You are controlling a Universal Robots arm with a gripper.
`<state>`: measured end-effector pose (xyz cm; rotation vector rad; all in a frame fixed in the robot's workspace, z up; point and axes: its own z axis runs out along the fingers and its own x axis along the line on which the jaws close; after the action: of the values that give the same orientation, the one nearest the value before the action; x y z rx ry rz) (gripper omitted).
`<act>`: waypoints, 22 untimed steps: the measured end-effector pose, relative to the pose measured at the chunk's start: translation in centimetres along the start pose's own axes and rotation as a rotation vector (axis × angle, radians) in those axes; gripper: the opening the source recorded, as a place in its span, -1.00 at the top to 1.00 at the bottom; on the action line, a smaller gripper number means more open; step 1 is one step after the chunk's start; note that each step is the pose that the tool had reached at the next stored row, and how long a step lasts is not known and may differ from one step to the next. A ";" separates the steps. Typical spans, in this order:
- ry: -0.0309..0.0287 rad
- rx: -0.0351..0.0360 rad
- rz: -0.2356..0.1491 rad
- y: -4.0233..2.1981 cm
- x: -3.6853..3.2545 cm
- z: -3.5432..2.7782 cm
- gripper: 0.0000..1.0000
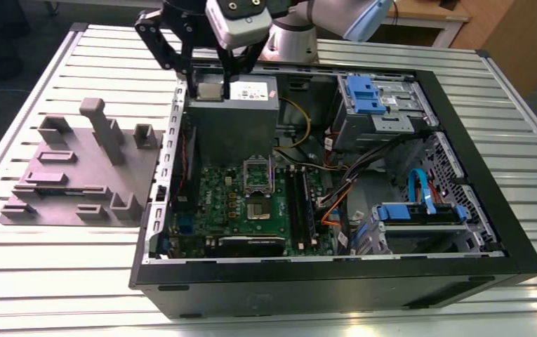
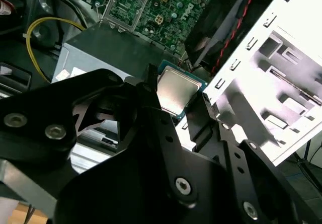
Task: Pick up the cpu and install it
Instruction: 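Pick up the cpu and move it towards the insertion slot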
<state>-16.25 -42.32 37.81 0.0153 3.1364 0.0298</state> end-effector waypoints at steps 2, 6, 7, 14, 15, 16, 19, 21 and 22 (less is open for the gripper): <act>0.0001 0.0002 0.000 0.00 -0.42 0.01 0.06; 0.0001 0.0004 0.000 0.01 -1.19 0.03 0.06; 0.0000 0.0004 0.000 0.01 -1.35 0.04 0.06; 0.0000 0.0005 0.000 0.02 -2.57 0.07 0.06; 0.0000 0.0006 0.000 0.02 -2.77 0.08 0.06; 0.0000 0.0006 0.000 0.03 -2.98 0.08 0.06; 0.0000 0.0006 0.000 0.03 -3.70 0.10 0.06; 0.0000 0.0006 0.000 0.04 -4.19 0.12 0.06; 0.0000 0.0006 0.000 0.04 -4.44 0.13 0.06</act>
<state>-11.81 -42.32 37.71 0.0150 3.1364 0.0289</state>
